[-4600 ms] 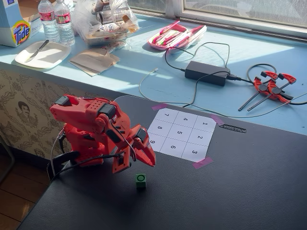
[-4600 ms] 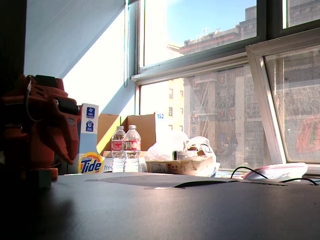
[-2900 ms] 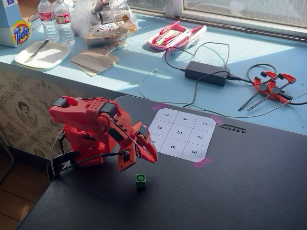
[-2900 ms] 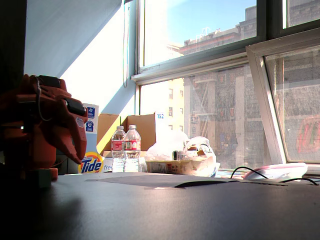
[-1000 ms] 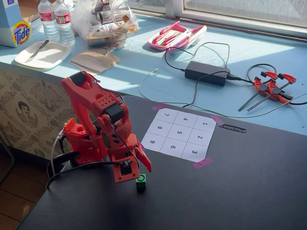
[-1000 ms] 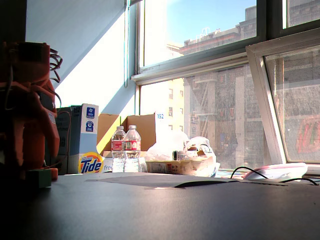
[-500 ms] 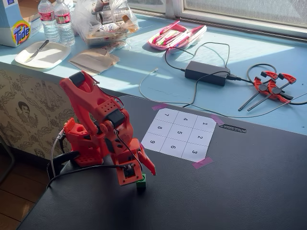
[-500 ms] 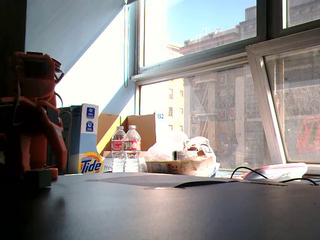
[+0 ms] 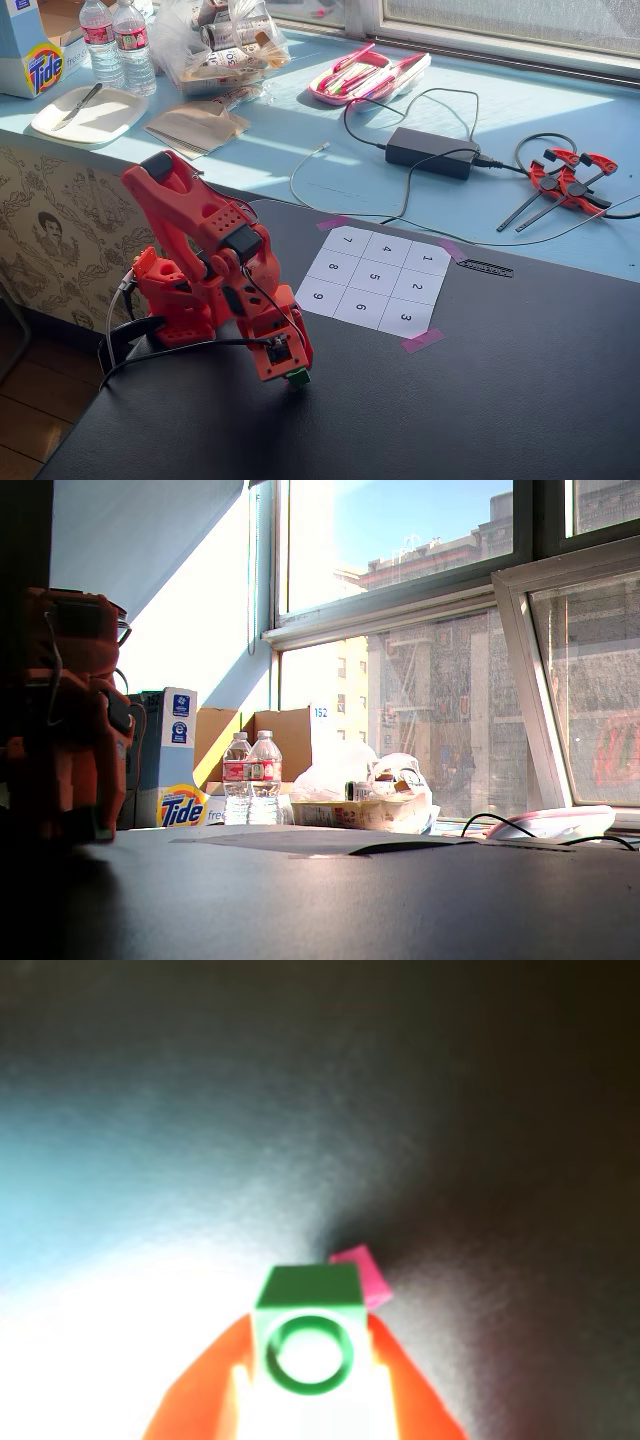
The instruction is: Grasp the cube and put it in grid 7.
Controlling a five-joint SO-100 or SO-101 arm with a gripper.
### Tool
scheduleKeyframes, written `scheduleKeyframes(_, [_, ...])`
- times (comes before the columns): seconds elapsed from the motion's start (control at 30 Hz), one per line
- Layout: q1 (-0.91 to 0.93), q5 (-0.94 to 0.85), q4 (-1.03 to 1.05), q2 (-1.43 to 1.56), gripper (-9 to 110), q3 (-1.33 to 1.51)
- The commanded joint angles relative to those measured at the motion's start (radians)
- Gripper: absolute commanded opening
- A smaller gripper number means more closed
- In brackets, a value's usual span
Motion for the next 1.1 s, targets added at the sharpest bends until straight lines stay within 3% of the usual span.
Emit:
scheduleKeyframes(0.0, [-0.084, 0.061, 0.078, -0.028, 0, -0.181])
scheduleKeyframes(0.47, [-0.922, 0.288, 0.604, -0.54, 0, -1.338])
scheduleKeyframes(0.77, [-1.166, 0.345, 0.71, -0.899, 0, -1.499])
scheduleKeyframes(1.07, [-1.241, 0.365, 0.706, -1.108, 0, -1.457])
